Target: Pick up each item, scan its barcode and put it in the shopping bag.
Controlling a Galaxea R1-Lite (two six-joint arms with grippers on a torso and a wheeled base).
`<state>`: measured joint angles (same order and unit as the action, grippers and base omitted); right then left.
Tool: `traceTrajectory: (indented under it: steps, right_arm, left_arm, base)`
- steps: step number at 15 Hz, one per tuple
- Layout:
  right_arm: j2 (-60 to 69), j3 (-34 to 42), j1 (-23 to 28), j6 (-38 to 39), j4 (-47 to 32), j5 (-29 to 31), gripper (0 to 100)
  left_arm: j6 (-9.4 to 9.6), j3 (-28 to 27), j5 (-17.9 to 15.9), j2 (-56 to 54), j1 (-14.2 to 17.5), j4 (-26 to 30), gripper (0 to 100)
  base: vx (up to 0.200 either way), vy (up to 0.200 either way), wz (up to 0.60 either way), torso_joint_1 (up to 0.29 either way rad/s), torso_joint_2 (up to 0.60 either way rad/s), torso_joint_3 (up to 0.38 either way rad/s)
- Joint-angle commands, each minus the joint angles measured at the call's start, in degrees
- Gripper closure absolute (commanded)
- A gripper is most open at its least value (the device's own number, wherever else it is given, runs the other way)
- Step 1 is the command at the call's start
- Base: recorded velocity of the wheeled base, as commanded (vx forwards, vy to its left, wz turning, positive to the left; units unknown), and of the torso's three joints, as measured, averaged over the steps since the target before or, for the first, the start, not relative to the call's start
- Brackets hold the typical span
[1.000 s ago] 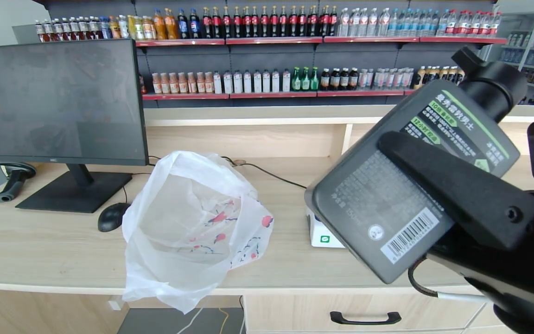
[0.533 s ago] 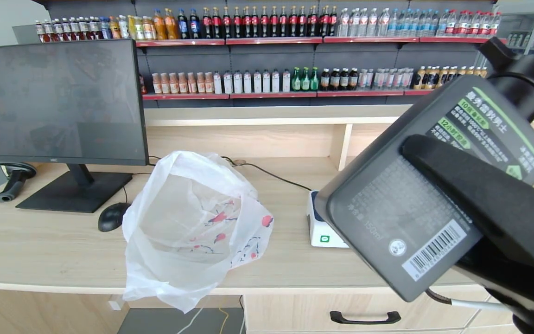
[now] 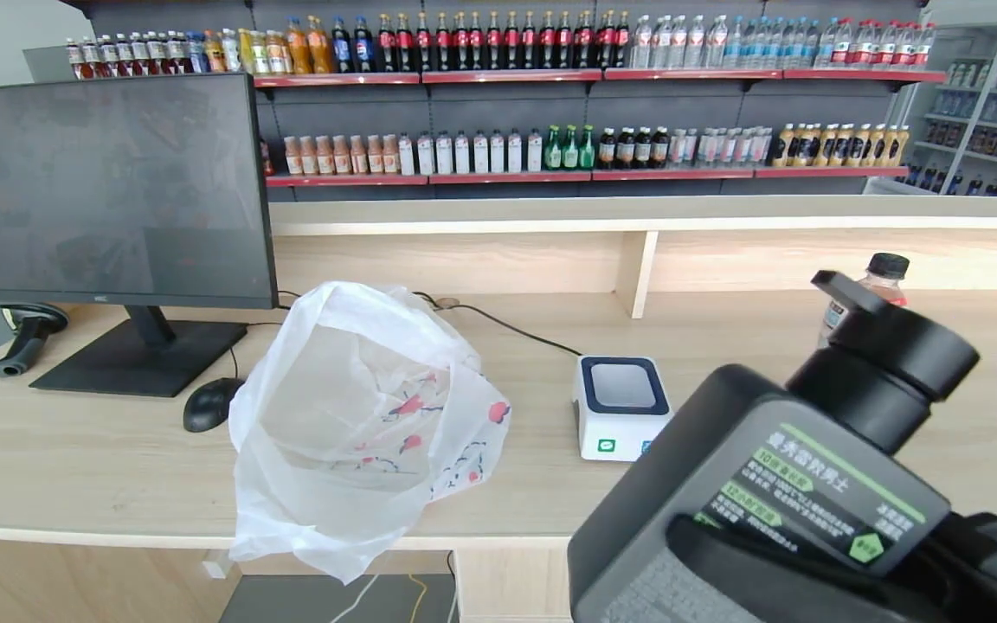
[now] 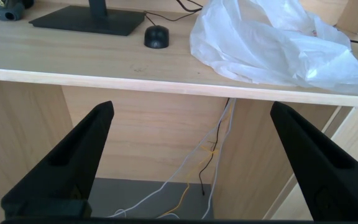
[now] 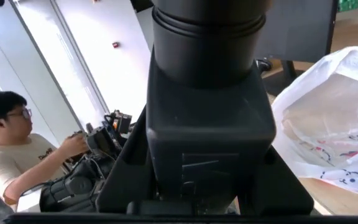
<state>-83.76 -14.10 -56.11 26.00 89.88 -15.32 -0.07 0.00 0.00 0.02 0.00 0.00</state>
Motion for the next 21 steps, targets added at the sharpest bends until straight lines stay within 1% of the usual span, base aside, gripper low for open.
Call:
traceTrajectory:
  steps: [1,2,4,5,7,8,10,11,12,13,16,17,19,21]
  right_arm:
    - [-0.2,2.8,0.3,-0.7,0.1,-0.2,100]
    - [0.1,4.4,1.8,-1.6,0.1,-0.1,100]
    - [-1.9,7.2,7.6,-8.0,0.1,0.1,100]
    - [-4.9,9.0,14.5,-16.8,0.1,-0.1,100]
    - [-7.1,9.8,21.0,-23.0,0.1,-0.1,100]
    - [-7.0,9.9,21.0,-23.3,0.1,-0.1,100]
    - [-6.6,9.5,21.1,-32.0,0.1,-0.7,100]
    - [-7.9,4.3,21.6,-37.2,0.1,-1.6,100]
    - [-9.8,0.4,24.2,-40.3,0.1,-1.6,100]
    - [-11.2,-2.4,26.9,-45.3,0.1,-1.7,100]
    - [-14.9,-5.1,27.8,-56.9,0.1,-1.7,100]
    - [-17.6,-7.4,27.7,-60.5,0.1,-2.1,100]
    - [-20.9,-10.1,28.4,-65.0,0.1,-5.9,100]
    - [-23.4,-12.2,29.3,-70.0,0.1,-8.2,100]
  left_arm:
    - [-0.01,0.0,0.0,0.0,0.0,0.0,0]
    - [-0.01,0.0,0.0,0.0,0.0,0.0,0]
    - [-0.01,0.0,0.0,0.0,0.0,0.0,0]
    - [-0.01,0.0,0.0,0.0,0.0,0.0,0]
    - [-0.01,0.0,0.0,0.0,0.0,0.0,0]
    - [-0.01,0.0,0.0,0.0,0.0,0.0,0]
    - [-0.01,0.0,0.0,0.0,0.0,0.0,0]
    - [-0.01,0.0,0.0,0.0,0.0,0.0,0]
    - [-0.01,0.0,0.0,0.0,0.0,0.0,0]
    - [-0.01,0.0,0.0,0.0,0.0,0.0,0]
    - [-0.01,0.0,0.0,0.0,0.0,0.0,0]
    - [-0.01,0.0,0.0,0.0,0.0,0.0,0]
    - [-0.01,0.0,0.0,0.0,0.0,0.0,0]
    - [-0.01,0.0,0.0,0.0,0.0,0.0,0]
  base:
    - [0.0,0.0,0.0,0.0,0.0,0.0]
    - [0.0,0.0,0.0,0.0,0.0,0.0]
    - [0.0,0.0,0.0,0.0,0.0,0.0]
    - [0.0,0.0,0.0,0.0,0.0,0.0]
    - [0.0,0.0,0.0,0.0,0.0,0.0]
    - [0.0,0.0,0.0,0.0,0.0,0.0]
    - [0.0,0.0,0.0,0.0,0.0,0.0]
    - [0.0,0.0,0.0,0.0,0.0,0.0]
    - [0.0,0.0,0.0,0.0,0.0,0.0]
    - [0.0,0.0,0.0,0.0,0.0,0.0]
    - [0.0,0.0,0.0,0.0,0.0,0.0]
    - [0.0,0.0,0.0,0.0,0.0,0.0]
    - [0.0,0.0,0.0,0.0,0.0,0.0]
    - [0.0,0.0,0.0,0.0,0.0,0.0]
